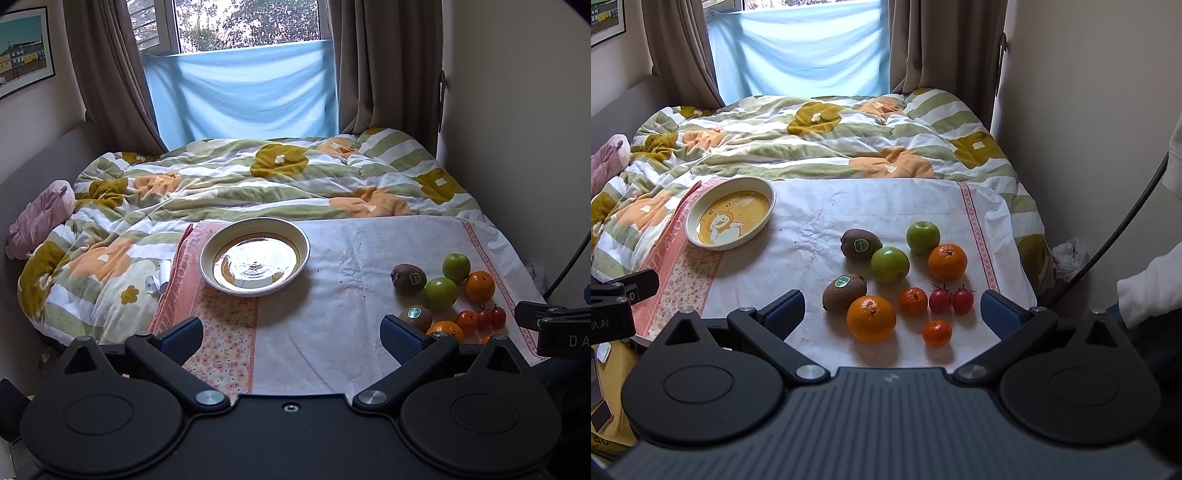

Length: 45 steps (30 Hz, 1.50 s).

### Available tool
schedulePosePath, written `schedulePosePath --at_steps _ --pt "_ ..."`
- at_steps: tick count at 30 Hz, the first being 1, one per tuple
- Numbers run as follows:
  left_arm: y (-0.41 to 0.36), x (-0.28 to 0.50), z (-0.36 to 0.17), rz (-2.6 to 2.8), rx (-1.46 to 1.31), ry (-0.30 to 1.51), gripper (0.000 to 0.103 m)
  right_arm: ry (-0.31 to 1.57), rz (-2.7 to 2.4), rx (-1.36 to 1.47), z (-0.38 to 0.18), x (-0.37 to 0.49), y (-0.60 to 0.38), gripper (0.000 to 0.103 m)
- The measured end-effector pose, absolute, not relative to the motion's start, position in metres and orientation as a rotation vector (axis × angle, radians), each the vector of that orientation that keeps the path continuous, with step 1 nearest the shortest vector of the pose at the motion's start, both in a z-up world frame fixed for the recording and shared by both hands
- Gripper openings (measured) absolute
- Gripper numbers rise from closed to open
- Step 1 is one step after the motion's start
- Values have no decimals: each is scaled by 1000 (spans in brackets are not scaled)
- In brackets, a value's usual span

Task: Organize fruits

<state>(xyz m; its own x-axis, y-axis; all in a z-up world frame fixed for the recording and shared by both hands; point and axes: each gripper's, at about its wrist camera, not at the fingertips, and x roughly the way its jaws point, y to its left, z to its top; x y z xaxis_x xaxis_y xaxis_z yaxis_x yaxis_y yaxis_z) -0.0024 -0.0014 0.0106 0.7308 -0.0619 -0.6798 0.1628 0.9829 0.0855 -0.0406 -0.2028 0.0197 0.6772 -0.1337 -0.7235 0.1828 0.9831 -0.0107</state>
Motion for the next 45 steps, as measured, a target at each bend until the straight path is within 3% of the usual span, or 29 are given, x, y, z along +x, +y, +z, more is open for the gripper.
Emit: schedulePosePath --at_steps 45 --pt "0 1 12 -130 137 735 103 796 -186 74 19 -38 -201 103"
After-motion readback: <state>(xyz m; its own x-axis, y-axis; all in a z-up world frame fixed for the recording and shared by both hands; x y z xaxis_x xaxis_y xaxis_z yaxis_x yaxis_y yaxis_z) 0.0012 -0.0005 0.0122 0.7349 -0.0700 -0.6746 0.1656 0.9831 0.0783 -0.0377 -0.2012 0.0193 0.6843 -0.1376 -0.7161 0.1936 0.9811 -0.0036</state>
